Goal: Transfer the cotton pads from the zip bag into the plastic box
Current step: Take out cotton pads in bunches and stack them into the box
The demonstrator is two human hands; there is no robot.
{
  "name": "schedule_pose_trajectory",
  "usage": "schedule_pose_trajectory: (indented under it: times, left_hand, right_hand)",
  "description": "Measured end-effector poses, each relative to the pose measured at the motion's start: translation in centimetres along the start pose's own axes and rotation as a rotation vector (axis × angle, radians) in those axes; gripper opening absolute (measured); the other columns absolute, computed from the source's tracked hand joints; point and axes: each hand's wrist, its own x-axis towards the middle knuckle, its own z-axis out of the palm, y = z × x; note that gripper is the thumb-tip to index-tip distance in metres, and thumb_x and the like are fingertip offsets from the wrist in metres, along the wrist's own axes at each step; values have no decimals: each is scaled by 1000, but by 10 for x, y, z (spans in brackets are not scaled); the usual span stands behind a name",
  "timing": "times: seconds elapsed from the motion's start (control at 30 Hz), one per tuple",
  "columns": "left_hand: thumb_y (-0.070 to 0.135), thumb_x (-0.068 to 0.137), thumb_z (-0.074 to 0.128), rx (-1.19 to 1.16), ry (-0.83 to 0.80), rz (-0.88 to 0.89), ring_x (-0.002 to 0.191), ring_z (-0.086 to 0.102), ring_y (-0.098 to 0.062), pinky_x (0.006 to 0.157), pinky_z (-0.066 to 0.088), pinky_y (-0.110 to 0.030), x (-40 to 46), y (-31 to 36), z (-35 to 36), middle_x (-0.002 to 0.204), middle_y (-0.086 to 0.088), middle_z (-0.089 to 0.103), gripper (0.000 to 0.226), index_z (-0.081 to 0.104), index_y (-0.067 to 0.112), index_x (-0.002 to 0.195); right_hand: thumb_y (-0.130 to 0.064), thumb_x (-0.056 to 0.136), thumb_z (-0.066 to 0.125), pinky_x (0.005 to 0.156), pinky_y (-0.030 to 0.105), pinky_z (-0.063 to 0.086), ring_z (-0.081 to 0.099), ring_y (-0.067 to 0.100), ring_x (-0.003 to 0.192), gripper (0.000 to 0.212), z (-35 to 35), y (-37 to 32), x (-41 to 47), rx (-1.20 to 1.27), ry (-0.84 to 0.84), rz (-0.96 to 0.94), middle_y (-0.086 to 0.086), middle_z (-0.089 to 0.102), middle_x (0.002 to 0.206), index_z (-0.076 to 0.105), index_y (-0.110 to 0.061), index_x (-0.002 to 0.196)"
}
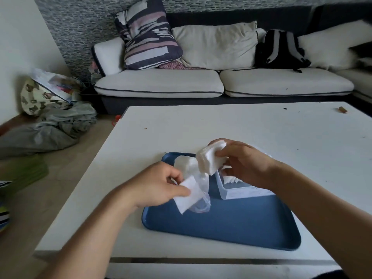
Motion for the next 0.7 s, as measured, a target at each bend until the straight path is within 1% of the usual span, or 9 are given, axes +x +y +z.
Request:
schedule_pose_trajectory:
  times: [0.07,0.1,0.13,0.2,0.3,0.37,0.43,0.57,0.7]
  left_hand:
    - [16,86,75,-247,145,30,69,59,-18,63,52,-25,-1,1,-5,78,-21,66,20,67,-3,84]
    - [9,88,72,-360,246,47,72,63,-21,64,57,-27,2,4,-5,82,-26,68,17,65,-5,83]
    - [5,88,71,-446,325,62,75,66,-24,67,61,-30,4,8,-4,85,-28,69,14,65,-4,81]
    - [3,87,71,-516,405,77,77,70,-26,69,62,-34,13,15,1,84,-22,72,9,68,3,79]
    - [-2,86,69,-613,399,96,80,70,-23,79,62,-38,22,19,8,83,-12,76,19,78,14,83]
    - [-5,87,65,-695,378,100,83,70,-21,85,63,-38,23,24,11,91,-18,77,26,81,15,84]
    - [-3,90,64,-759,351,106,85,72,-21,82,63,-34,24,30,15,95,-18,78,27,83,15,85]
    - [7,96,61,-774,312,98,88,75,-24,85,61,-35,24,35,20,95,-14,79,22,82,12,91]
    - [3,97,53,-722,308,94,83,73,-22,84,61,-35,25,34,19,94,-20,77,27,79,4,90]
  right_hand:
    - [-18,86,53,86,38,49,56,27,96,21,-1,-4,-3,84,-99,-24,15,58,106,65,-8,100]
    - [-18,85,53,91,40,49,57,28,99,20,0,-6,-5,132,-123,-34,16,59,106,66,-9,98]
    - [-18,84,54,91,40,50,58,28,100,22,2,-8,-6,178,-133,-46,15,61,106,66,-8,100]
    - [-17,84,55,89,39,53,60,27,100,29,7,-11,-7,218,-126,-87,15,63,107,65,-7,109]
    - [-14,89,57,90,38,54,64,27,101,34,14,-14,-9,95,-110,-154,17,67,110,65,-2,119]
    - [-14,90,59,95,44,52,65,29,104,34,16,-14,-10,18,-68,-182,21,68,114,64,1,121]
    - [-16,91,63,99,52,45,62,32,106,36,16,-12,-9,-16,-16,-198,26,66,119,63,1,123]
    - [-21,91,65,92,48,41,59,33,102,38,12,-10,-5,-23,53,-217,31,64,117,62,1,122]
    - [-22,92,67,83,39,45,58,30,97,37,10,-10,-3,-25,55,-209,19,66,109,63,1,121]
